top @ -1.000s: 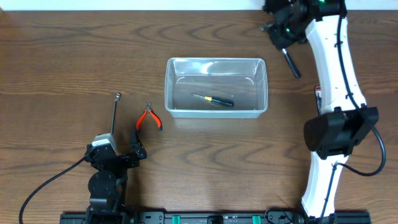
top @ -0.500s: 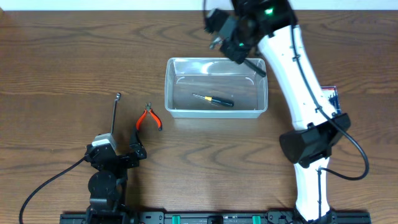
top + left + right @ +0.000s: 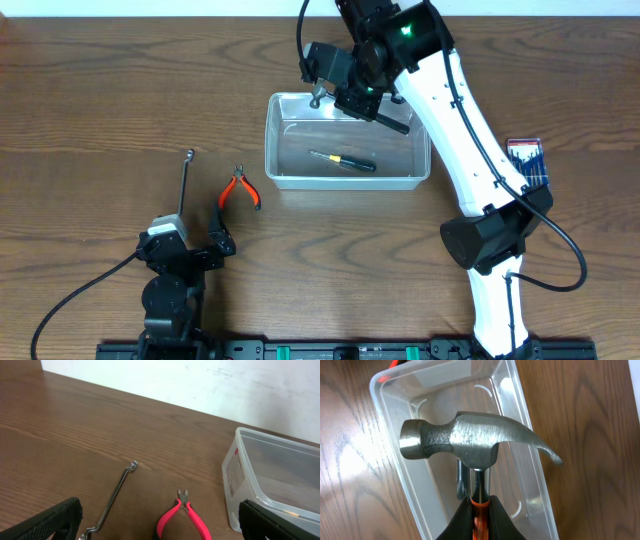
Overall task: Pack container
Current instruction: 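Lift the hammer and carry it over the clear container, then lower the hammer into the container beside the screwdriver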
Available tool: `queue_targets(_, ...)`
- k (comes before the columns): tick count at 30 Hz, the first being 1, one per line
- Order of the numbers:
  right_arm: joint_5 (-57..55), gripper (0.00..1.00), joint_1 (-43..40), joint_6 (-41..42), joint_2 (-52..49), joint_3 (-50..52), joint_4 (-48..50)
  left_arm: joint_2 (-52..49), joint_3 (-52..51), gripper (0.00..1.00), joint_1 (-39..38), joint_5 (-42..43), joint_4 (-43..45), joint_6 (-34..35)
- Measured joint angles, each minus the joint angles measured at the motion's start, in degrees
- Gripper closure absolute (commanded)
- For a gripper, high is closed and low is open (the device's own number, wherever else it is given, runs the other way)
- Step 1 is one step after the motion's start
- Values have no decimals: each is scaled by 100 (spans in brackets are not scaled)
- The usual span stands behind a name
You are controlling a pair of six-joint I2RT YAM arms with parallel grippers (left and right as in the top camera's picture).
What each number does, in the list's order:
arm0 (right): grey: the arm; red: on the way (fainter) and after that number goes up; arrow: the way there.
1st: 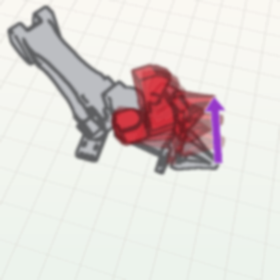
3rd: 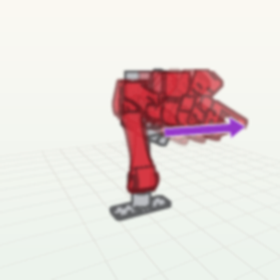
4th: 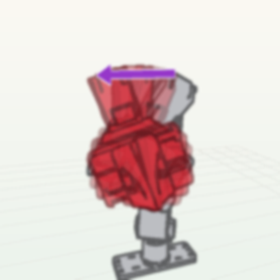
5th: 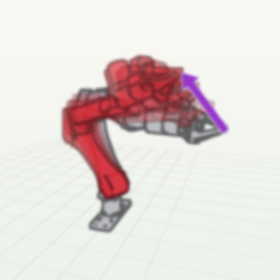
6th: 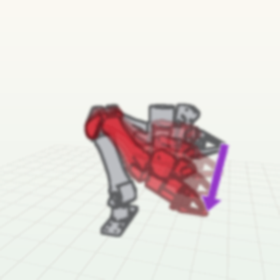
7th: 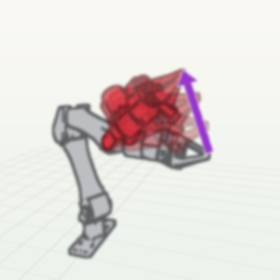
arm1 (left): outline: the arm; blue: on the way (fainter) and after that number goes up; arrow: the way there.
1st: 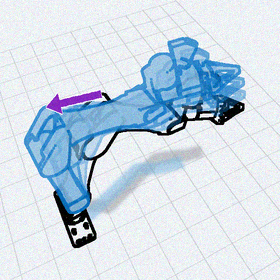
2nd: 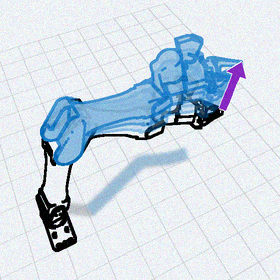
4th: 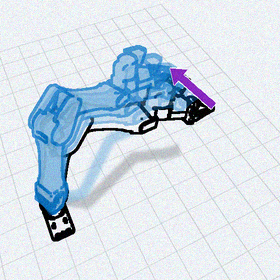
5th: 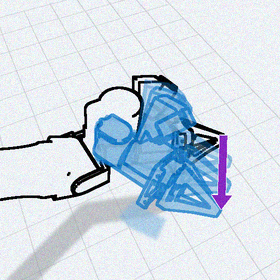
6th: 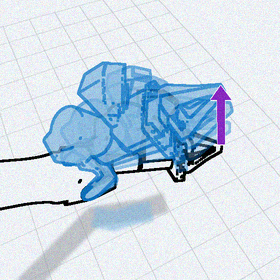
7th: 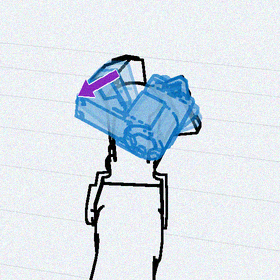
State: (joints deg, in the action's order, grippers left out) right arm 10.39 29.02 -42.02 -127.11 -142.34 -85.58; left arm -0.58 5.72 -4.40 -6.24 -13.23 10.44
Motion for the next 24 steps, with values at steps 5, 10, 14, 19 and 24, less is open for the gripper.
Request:
queue_targets(5,46,99,0,-133,0,256,68,0,0,2,0,0,0,0)
queue_targets(10,63,99,0,-251,0,748,308,0,0,2,0,0,0,0)
queue_targets(14,72,99,0,-337,0,1110,538,0,0,2,0,0,0,0)
queue_targets(19,74,99,2,-363,0,1401,879,0,0,2,0,0,0,0)
queue_targets(24,79,99,11,-372,0,1777,1067,0,0,2,0,0,0,0)
